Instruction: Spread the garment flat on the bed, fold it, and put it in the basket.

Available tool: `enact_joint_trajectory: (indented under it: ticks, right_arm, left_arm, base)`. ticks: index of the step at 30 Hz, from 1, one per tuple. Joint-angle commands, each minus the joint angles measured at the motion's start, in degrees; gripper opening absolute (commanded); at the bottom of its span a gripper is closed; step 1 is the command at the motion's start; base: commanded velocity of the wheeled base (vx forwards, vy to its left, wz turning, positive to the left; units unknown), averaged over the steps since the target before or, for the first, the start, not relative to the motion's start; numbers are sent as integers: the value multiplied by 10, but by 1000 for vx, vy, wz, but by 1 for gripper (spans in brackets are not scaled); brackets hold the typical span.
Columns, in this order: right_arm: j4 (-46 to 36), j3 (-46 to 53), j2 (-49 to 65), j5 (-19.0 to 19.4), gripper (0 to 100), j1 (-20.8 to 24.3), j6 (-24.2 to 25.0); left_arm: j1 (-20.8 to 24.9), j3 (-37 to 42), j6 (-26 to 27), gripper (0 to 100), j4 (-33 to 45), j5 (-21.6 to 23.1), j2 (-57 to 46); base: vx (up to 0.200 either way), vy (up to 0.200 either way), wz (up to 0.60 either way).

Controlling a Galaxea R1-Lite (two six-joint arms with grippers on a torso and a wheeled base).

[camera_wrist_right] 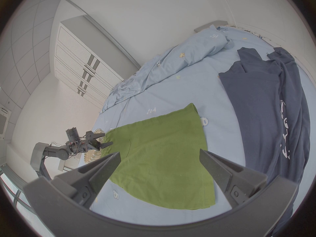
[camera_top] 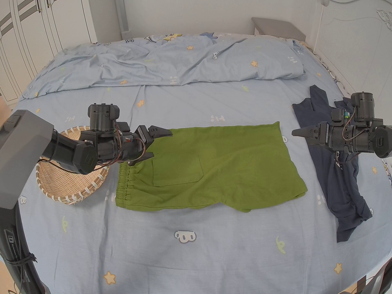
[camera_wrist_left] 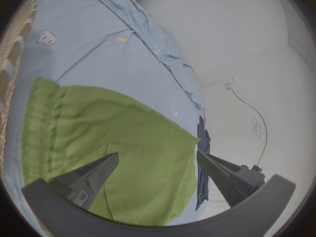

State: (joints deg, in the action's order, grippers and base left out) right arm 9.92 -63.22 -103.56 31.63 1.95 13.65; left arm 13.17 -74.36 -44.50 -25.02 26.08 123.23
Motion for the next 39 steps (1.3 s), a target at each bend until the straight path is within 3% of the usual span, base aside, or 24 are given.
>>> enact_joint_trajectory:
  ticks: [1, 6, 8, 11, 13, 18, 22, 23, 27, 30, 39]
  right_arm:
    - [0, 2, 0, 0, 100, 2, 0]
    - [0, 9, 5, 0, 100, 6, -1]
    - [0, 13, 9, 1, 100, 7, -1]
    - [0, 16, 10, 2, 100, 8, -1]
    - [0, 17, 10, 3, 100, 8, -1]
    - [0, 21, 10, 3, 100, 17, -2]
    - [0, 26, 11, 3, 100, 19, -3]
    - [1, 28, 10, 1, 100, 26, -3]
    - [1, 28, 10, 1, 100, 27, -4]
    - [1, 28, 9, 1, 100, 28, -4]
    - [1, 28, 8, 1, 100, 28, -6]
  left_arm:
    - [8, 126, 5, 100, -1, 2, -130]
    - [13, 215, 17, 100, -32, -4, -158]
    - [7, 275, 19, 100, -101, -4, -158]
    - [-1, 320, 18, 100, -139, -5, -165]
    - [-28, 392, 18, 100, -174, 9, -217]
    - [-71, 471, 20, 100, -193, 61, -238]
    - [-97, 483, 19, 100, -202, 80, -236]
    - [-128, 484, 20, 100, -202, 100, -237]
    - [-168, 483, 20, 100, -200, 151, -237]
    - [-169, 488, 28, 100, -203, 182, -229]
    - [-164, 478, 83, 100, -240, 180, -121]
  base:
    - [0, 0, 0]
    - [0, 0, 0]
    - [0, 0, 0]
    - [0, 0, 0]
    - [0, 0, 0]
    - [0, 0, 0]
    - [0, 0, 0]
    - [0, 0, 0]
    - [0, 0, 0]
    - [0, 0, 0]
    - [0, 0, 0]
